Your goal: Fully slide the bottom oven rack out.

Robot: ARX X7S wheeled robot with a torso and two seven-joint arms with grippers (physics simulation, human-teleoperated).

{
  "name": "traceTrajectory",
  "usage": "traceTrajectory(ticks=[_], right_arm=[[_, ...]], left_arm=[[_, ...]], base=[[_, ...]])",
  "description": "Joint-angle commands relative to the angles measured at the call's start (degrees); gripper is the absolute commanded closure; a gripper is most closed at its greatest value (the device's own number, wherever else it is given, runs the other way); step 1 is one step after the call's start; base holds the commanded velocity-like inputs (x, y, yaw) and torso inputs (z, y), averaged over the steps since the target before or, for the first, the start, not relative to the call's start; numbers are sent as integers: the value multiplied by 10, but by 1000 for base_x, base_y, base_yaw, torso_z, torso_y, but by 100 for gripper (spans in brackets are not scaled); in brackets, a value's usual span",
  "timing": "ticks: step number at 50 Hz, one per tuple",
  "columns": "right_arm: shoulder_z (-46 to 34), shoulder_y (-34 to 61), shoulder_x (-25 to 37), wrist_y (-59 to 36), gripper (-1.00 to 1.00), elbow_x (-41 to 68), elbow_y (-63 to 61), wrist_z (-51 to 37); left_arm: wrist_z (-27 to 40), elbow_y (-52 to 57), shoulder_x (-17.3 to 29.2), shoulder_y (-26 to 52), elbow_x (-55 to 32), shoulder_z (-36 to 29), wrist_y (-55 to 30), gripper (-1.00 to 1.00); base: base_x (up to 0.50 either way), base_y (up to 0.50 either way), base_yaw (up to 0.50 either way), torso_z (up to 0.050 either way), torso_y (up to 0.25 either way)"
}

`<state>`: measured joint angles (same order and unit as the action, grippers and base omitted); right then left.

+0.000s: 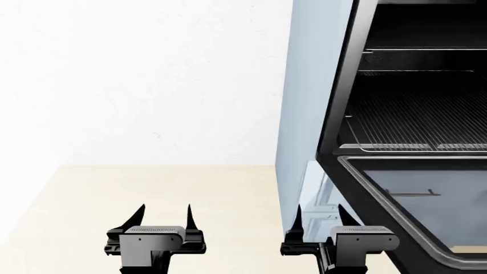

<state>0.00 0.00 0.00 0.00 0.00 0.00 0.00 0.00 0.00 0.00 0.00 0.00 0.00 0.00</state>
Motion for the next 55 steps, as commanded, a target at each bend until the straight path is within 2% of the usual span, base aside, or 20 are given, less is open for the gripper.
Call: traceTrajectory(ticks=[1,6,10,17,22,31,37,45,47,49,52,55], right_arm=[[-11,-1,9,0,-100,9,0,-11],[-23,-3,19,3,-100,17,-2,-27],[-31,-4,24,-4,-100,19,-9,-36],[-48,-19,33,-56,-100,8,-76,-57],[-59,-24,42,-130,-100,4,-168,-61],[-63,12,62,-361,-100,21,-392,-55],[-46,58,74,-485,-100,38,-488,-50],[-12,133,94,-640,-100,67,-581,-33],[-2,151,99,-674,-100,79,-599,-32],[15,167,124,-690,-100,149,-600,-71],[55,204,214,-702,-100,400,-600,-253],[134,272,236,-774,-100,627,-597,-374]], left_arm=[[11,3,9,-2,-9,-10,0,-100],[23,3,20,-3,-15,-24,2,-100],[7,14,28,-7,-49,-26,-18,-100],[19,87,37,-13,-72,-30,-101,-100],[37,192,47,-4,-94,-29,-217,-100],[64,388,73,56,-175,1,-465,-100],[83,477,80,135,-255,59,-652,-100],[89,545,59,257,-363,172,-887,-100],[150,530,78,273,-459,195,-900,-100],[279,494,115,293,-630,219,-899,-100],[440,438,155,325,-830,231,-895,-100],[565,394,201,362,-964,199,-875,-100]], base=[[0,0,0,0,0],[0,0,0,0,0],[0,0,0,0,0],[0,0,0,0,0],[0,0,0,0,0],[0,0,0,17,0],[0,0,0,50,0],[0,0,0,50,0],[0,0,0,50,0],[0,0,0,50,0],[0,0,0,50,0],[0,0,0,50,0]])
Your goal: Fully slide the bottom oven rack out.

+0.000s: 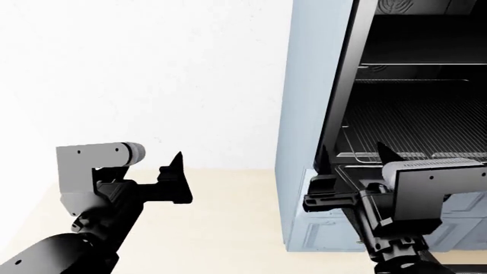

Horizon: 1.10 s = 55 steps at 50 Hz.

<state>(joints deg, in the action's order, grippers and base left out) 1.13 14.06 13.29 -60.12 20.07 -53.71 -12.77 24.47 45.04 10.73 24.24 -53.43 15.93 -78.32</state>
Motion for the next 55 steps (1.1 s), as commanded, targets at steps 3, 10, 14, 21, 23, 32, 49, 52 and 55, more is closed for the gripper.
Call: traceTrajectory(ticks=[3,10,14,21,23,32,49,52,55], right_arm=[[169,206,126,-220,-100,643,-20,-393],[85,319,239,-159,-100,879,64,-593],[48,367,291,-131,-100,946,86,-640],[-44,482,377,-90,-100,1055,115,-713],[-59,503,389,-77,-100,1076,121,-724],[-74,528,417,-57,-100,1095,131,-728],[-81,523,438,-59,-100,1075,145,-704],[-81,518,440,-57,-100,1072,146,-702],[-83,519,443,-56,-100,1070,148,-700]], left_arm=[[394,-86,137,151,-515,3,-57,-100],[470,-117,209,206,-619,-58,-4,-100],[503,-132,247,237,-672,-85,28,-100],[533,-142,292,287,-730,-117,64,-100],[535,-147,300,298,-742,-120,73,-100],[556,-177,316,296,-768,-148,109,-100],[577,-176,338,336,-769,-184,128,-100],[584,-179,344,340,-766,-196,128,-100],[588,-181,347,343,-761,-204,129,-100]], base=[[0,0,0,50,0],[0,0,0,50,0],[0,0,0,50,0],[0,-140,0,31,0],[0,-500,0,0,0],[0,-500,0,0,0],[0,-500,0,0,0],[0,-500,0,0,0],[0,-500,0,0,0]])
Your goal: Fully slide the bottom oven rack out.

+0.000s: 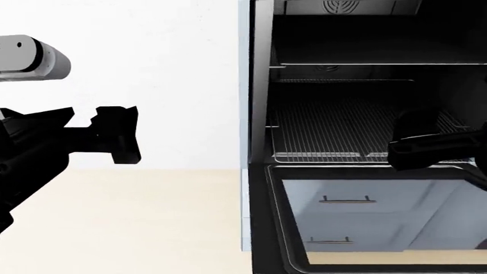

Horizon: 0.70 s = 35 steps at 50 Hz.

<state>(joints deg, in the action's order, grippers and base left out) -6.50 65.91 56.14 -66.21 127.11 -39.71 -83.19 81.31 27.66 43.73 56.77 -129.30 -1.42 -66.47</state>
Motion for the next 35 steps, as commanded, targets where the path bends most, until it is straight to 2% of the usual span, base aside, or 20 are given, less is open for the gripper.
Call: traceTrajectory(ticks=[1,14,35], right_arm=[[-7,0,16,5,-100,-1,8,5],[3,-23,23,7,-100,-21,4,21],[2,-42,39,19,-100,-25,-3,26]], left_arm=[[18,-7,17,19,-1,-30,12,-100],[32,-10,29,10,6,-52,32,-100],[8,-9,38,17,3,-66,45,-100]], base=[[0,-500,0,0,0],[0,-500,0,0,0],[14,-483,0,0,0]])
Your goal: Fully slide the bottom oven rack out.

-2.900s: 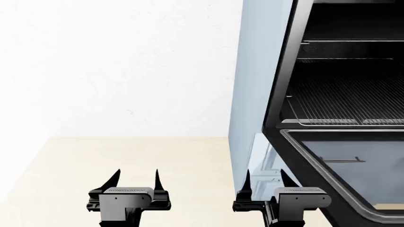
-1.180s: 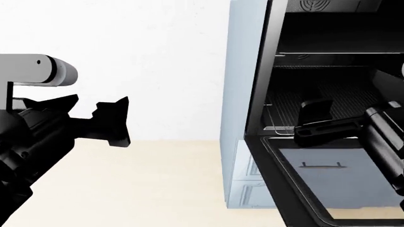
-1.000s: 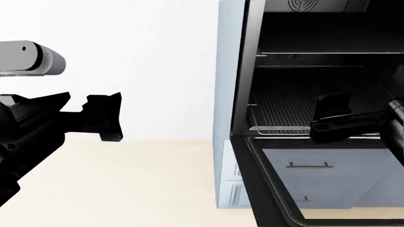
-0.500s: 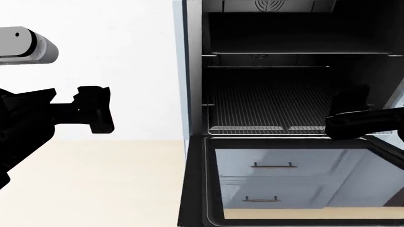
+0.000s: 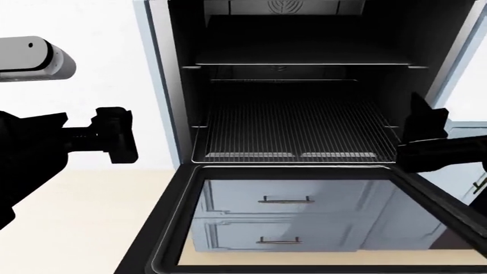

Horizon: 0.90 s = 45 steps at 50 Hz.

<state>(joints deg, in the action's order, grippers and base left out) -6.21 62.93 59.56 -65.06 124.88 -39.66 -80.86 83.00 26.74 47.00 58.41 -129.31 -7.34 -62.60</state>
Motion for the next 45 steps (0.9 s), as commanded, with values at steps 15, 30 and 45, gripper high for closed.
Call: traceTrajectory(ticks=[15,30,45], right_arm=[[26,-59,18,23,-100,-12,-10,16],[11,-50,23,26,-100,-9,-14,14],[-27,-8,28,33,-100,22,-3,1]], left_arm=[[-28,-7,-7,6,26,-25,1,-100],[-28,-4,-2,10,22,-34,12,-100],[-26,2,12,10,8,-41,24,-100]], base=[[372,-343,0,0,0],[356,-153,0,0,0],[54,-10,0,0,1]])
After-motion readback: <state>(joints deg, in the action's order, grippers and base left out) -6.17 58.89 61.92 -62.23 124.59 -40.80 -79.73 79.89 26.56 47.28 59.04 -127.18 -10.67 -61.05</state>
